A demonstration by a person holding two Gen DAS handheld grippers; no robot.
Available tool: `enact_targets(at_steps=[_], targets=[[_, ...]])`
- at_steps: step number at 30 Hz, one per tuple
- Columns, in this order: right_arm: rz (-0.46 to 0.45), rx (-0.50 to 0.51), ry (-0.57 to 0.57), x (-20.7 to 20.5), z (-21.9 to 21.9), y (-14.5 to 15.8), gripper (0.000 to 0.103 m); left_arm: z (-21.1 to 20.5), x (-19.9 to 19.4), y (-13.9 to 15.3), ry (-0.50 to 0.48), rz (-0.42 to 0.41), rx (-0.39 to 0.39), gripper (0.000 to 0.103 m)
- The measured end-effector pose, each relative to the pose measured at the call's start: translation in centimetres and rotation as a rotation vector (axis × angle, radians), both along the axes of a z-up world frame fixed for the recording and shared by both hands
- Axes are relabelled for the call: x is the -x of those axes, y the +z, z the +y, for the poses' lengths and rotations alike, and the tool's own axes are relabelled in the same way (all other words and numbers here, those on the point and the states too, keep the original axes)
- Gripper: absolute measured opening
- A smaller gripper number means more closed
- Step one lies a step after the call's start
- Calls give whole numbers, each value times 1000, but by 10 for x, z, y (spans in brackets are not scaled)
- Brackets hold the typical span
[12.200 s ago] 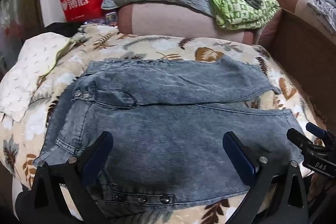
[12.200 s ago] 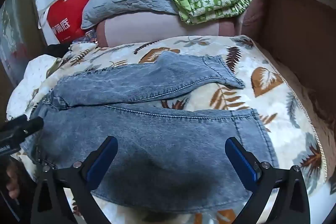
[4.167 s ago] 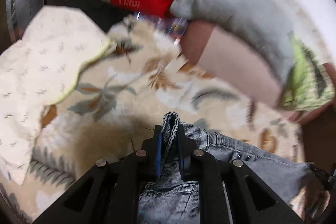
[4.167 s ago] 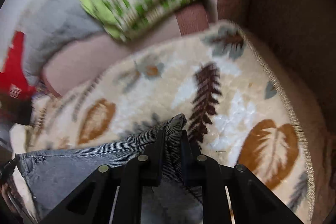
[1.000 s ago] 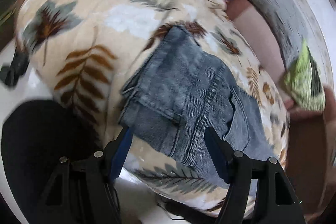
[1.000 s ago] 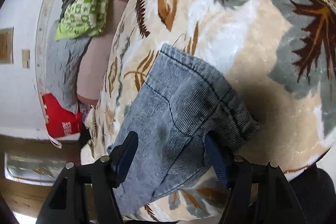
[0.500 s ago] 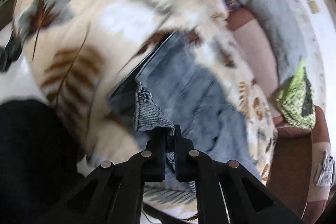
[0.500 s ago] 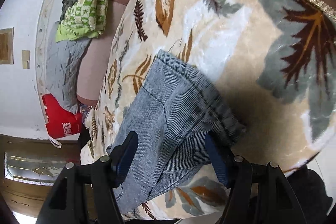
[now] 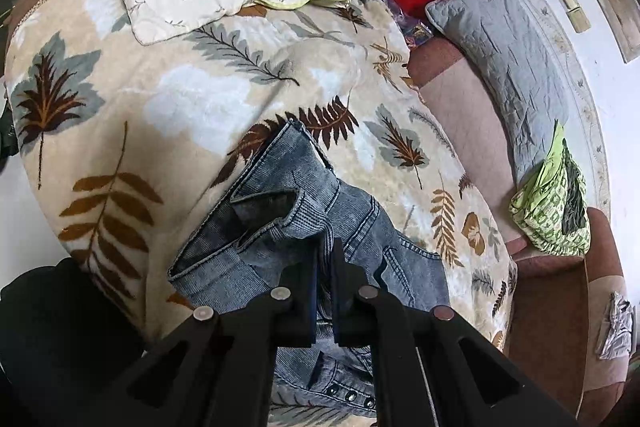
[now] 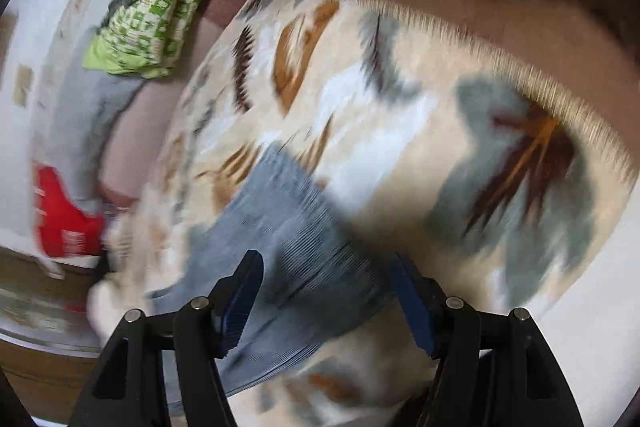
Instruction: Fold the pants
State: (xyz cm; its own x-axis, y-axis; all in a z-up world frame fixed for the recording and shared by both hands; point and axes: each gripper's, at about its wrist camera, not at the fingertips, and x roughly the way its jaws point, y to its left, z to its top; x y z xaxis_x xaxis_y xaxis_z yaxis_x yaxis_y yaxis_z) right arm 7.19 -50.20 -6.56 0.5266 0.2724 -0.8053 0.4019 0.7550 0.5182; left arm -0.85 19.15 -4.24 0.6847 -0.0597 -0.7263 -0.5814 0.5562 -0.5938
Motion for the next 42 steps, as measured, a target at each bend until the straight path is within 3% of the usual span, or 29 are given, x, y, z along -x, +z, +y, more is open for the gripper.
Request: enact_targets(at_steps=[1, 4, 5, 6, 8, 12, 16, 20, 22, 24, 26, 28, 30, 32, 33, 34, 35, 36, 38, 39, 40, 42], targets=[[4, 63, 7, -7, 1, 2, 69, 0, -1, 0, -5, 3, -2, 5], [49, 80, 125, -31, 12, -7, 66, 1, -3, -1, -14, 10, -1, 5], [54, 89, 173, -36, 18, -8, 46, 1, -4, 0, -18, 13, -2, 5], [66, 115, 231, -40, 26, -7, 34, 2, -5, 0, -19, 16, -5, 5], [80, 191, 290, -41, 36, -3, 23, 3, -7, 1, -25, 21, -9, 5], [45, 254, 361, -41, 42, 18, 19, 5, -21, 10, -50, 30, -35, 5], [-21, 302, 386, -64, 45, 58, 12, 13, -42, 35, -63, -2, -31, 5], [-172, 329, 351, -103, 53, 128, 12, 30, -49, 88, -6, -125, -67, 5], [-252, 321, 341, -105, 60, 157, 12, 34, -35, 115, 15, -196, -113, 5], [-332, 310, 331, -94, 62, 176, 12, 35, -16, 123, 23, -226, -153, 5], [-362, 282, 317, -73, 62, 167, 12, 32, 1, 110, 6, -205, -176, 5], [-310, 255, 314, -57, 57, 135, 12, 26, 11, 75, -44, -133, -132, 5], [-204, 261, 304, -40, 50, 88, 16, 18, 16, 30, -99, -38, -87, 5], [-26, 272, 314, -31, 38, 23, 17, 14, 19, -9, -116, 52, -15, 5], [30, 286, 312, -28, 33, 6, 21, 13, 20, -20, -114, 82, 12, 5], [63, 287, 296, -20, 27, -8, 30, 12, 20, -26, -118, 98, 22, 5], [46, 258, 266, -11, 19, -10, 52, 9, 18, -25, -125, 99, 4, 5], [36, 231, 214, -1, 11, -5, 64, 6, 18, -21, -122, 91, -18, 8], [-8, 167, 163, 13, 4, 6, 68, -2, 22, -9, -94, 73, -62, 38], [-36, 118, 151, 19, 3, 13, 68, -6, 28, -6, -59, 63, -71, 71], [-65, 61, 134, 26, 2, 18, 69, -8, 37, -6, -12, 43, -72, 78], [-89, -70, 102, 34, 1, 16, 70, -9, 52, -8, 71, 15, -75, 78]])
